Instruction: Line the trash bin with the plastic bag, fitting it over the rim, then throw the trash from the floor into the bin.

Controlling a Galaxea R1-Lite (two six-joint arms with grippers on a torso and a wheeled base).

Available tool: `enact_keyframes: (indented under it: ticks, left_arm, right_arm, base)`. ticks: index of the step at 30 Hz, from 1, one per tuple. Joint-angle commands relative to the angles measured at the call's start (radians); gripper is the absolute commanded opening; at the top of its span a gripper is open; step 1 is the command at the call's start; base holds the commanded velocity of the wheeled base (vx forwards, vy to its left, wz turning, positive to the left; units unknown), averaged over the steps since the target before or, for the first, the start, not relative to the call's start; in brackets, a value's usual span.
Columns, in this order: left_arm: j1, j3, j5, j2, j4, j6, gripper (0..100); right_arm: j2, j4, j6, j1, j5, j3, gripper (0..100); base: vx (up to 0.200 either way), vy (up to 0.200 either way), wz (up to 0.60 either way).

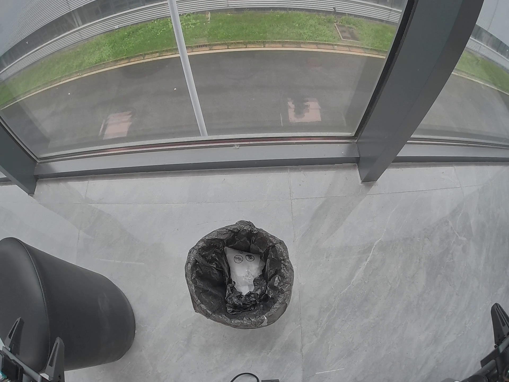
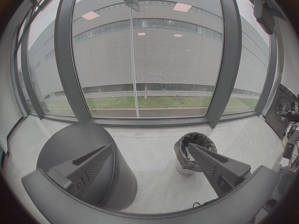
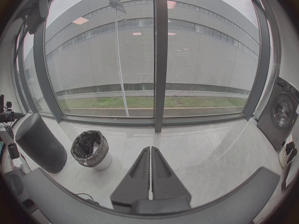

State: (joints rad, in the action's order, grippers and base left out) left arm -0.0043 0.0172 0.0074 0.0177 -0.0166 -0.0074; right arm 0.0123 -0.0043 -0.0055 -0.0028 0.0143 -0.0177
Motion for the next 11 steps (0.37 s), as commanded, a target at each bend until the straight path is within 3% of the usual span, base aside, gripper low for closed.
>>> enact_keyframes:
  ticks: [1,11]
  left_arm:
    - [0.000,-0.017,0.000,-0.016,0.000,0.000,100]
    - [0.000,-0.017,0.000,-0.016,0.000,0.000,100]
  right_arm:
    - [-0.011,0.000,0.004,0.001,0.001,0.018,0]
    - [-0.011,0.000,0.004,0.001,0.001,0.018,0]
  base:
    - [0.000,0.000,0.00]
    - [0.000,0.000,0.00]
